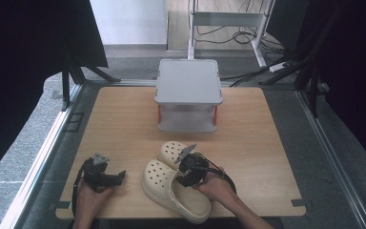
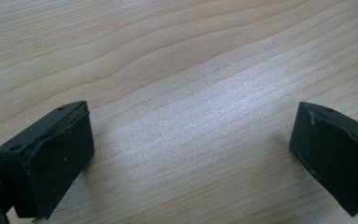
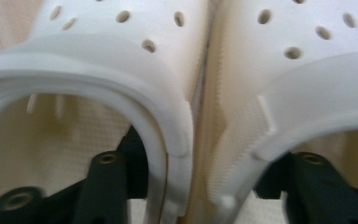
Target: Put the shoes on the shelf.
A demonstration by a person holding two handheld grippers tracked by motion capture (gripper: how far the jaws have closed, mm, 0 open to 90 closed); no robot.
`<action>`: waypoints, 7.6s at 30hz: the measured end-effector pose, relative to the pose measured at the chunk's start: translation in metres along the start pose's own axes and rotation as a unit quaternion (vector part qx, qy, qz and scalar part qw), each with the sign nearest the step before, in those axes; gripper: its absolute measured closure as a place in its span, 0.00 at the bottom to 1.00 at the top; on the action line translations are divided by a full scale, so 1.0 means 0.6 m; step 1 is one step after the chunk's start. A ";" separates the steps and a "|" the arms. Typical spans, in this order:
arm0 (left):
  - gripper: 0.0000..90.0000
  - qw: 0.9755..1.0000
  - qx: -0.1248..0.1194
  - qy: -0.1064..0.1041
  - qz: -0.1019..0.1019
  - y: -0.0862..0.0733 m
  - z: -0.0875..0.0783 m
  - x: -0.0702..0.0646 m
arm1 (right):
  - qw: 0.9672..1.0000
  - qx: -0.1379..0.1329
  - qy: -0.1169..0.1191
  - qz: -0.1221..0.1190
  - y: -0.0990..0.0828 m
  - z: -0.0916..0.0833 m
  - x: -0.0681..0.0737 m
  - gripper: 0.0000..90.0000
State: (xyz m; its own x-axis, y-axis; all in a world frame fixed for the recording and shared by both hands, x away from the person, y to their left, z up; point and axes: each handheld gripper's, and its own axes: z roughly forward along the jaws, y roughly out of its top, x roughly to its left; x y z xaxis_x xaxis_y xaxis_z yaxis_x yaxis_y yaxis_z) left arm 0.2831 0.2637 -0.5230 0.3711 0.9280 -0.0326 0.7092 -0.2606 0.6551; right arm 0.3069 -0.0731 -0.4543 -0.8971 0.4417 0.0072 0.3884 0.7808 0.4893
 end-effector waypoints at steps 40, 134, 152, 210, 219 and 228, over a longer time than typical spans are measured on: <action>0.00 1.000 0.002 -0.001 0.002 0.000 0.000 0.001 | 0.999 0.002 0.034 0.032 0.035 -0.128 -0.034 0.71; 0.00 1.000 0.003 -0.008 0.008 0.001 0.000 0.001 | 0.887 -0.096 -0.202 0.404 0.354 -0.179 -0.353 0.71; 0.00 1.000 0.003 -0.008 0.008 0.001 0.000 0.001 | 0.873 -0.102 -0.224 0.421 0.358 -0.131 -0.395 0.71; 0.00 1.000 -0.001 -0.007 0.007 0.001 0.001 0.000 | 0.978 -0.109 -0.127 0.121 0.239 -0.224 -0.248 0.02; 0.00 1.000 -0.001 -0.007 0.007 0.001 0.001 0.000 | 0.979 -0.123 -0.120 0.111 0.182 -0.247 -0.238 0.01; 0.00 1.000 -0.002 -0.006 0.008 0.001 0.002 0.000 | 0.980 -0.129 -0.110 0.104 0.111 -0.271 -0.228 0.00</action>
State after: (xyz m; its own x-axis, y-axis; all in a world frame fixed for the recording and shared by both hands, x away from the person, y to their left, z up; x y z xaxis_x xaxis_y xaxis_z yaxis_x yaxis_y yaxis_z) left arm 0.2841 0.2630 -0.5232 0.3894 0.9205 -0.0318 0.7005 -0.2735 0.6592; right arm 0.4212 -0.1531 -0.2806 -0.7258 0.6865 -0.0437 0.4664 0.5379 0.7022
